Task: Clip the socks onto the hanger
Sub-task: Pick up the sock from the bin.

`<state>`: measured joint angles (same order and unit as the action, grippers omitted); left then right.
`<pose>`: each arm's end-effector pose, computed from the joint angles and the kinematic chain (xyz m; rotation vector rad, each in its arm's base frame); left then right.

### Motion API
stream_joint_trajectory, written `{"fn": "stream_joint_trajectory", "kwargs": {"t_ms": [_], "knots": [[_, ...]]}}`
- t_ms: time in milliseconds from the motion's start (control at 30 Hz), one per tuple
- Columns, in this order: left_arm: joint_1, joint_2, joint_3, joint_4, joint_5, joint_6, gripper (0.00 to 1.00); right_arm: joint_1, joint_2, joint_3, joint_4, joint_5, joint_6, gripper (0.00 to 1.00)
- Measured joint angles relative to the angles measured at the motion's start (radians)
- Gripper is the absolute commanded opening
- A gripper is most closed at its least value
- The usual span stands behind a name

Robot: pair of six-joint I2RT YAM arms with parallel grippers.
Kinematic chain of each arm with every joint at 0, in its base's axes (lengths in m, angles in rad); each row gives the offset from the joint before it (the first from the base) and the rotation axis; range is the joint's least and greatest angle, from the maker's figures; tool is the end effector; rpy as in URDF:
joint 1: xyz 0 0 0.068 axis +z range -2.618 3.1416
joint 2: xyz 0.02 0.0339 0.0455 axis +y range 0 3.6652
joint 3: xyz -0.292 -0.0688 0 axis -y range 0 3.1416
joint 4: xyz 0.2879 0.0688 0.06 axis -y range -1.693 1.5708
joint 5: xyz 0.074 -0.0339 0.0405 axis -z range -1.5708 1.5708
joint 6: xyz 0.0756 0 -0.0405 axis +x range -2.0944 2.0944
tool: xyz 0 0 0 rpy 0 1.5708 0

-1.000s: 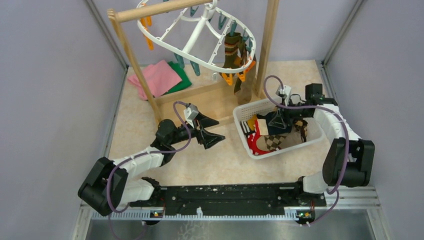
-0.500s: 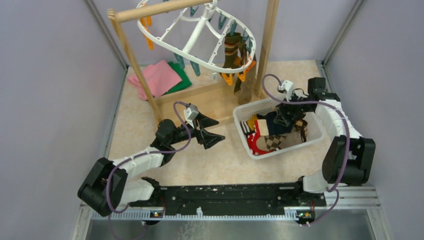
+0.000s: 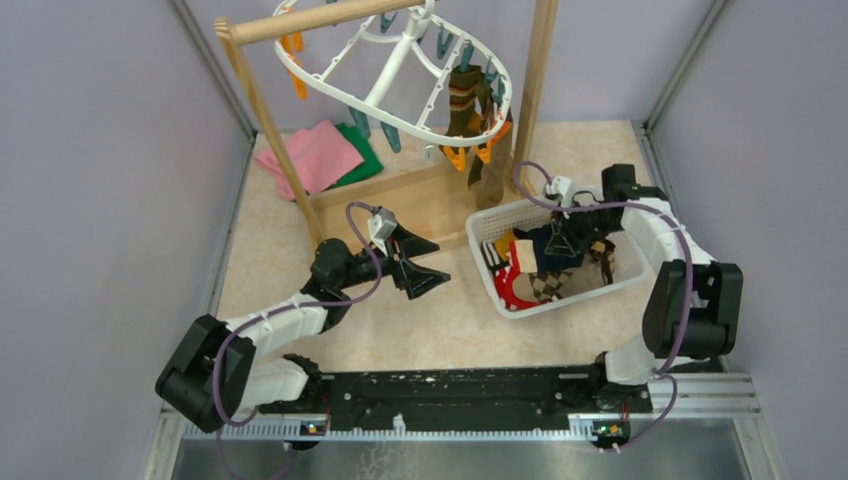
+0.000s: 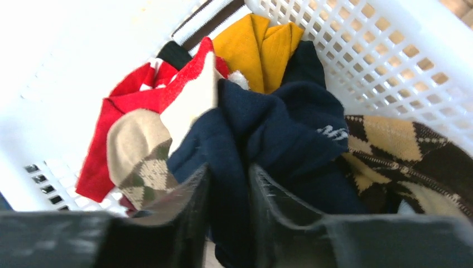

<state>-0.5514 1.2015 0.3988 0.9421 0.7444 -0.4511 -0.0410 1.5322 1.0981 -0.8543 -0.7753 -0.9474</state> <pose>0.2169 -0.1935 0.2384 0.7364 1.4419 -1.3219 0.3327 0.0393 0.2157 -1.1969 2.1339 0.7133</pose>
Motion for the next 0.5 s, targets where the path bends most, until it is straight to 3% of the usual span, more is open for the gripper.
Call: {"fn": "stream_joint_trajectory", "kwargs": {"t_ms": [67, 133, 233, 333, 400, 500], "knots": [[0.0, 0.005, 0.0, 0.01, 0.005, -0.014, 0.99, 0.0, -0.011, 0.0, -0.01, -0.006, -0.005, 0.07], [0.0, 0.016, 0.0, 0.028, 0.015, -0.029, 0.99, 0.001, -0.035, 0.0, -0.016, -0.008, 0.0, 0.03], [0.0, 0.038, 0.0, 0.049, 0.031, -0.053, 0.98, 0.001, -0.094, 0.0, -0.019, -0.008, 0.002, 0.03], [0.0, 0.056, 0.0, 0.066, 0.047, -0.079, 0.98, -0.001, -0.163, 0.002, -0.026, -0.013, -0.003, 0.14], [0.0, 0.065, 0.0, 0.08, 0.054, -0.096, 0.98, -0.001, -0.197, 0.002, -0.031, -0.021, -0.008, 0.16], [0.0, 0.076, 0.0, 0.107, 0.063, -0.119, 0.98, -0.001, -0.222, 0.002, -0.034, -0.023, -0.022, 0.03]]}}
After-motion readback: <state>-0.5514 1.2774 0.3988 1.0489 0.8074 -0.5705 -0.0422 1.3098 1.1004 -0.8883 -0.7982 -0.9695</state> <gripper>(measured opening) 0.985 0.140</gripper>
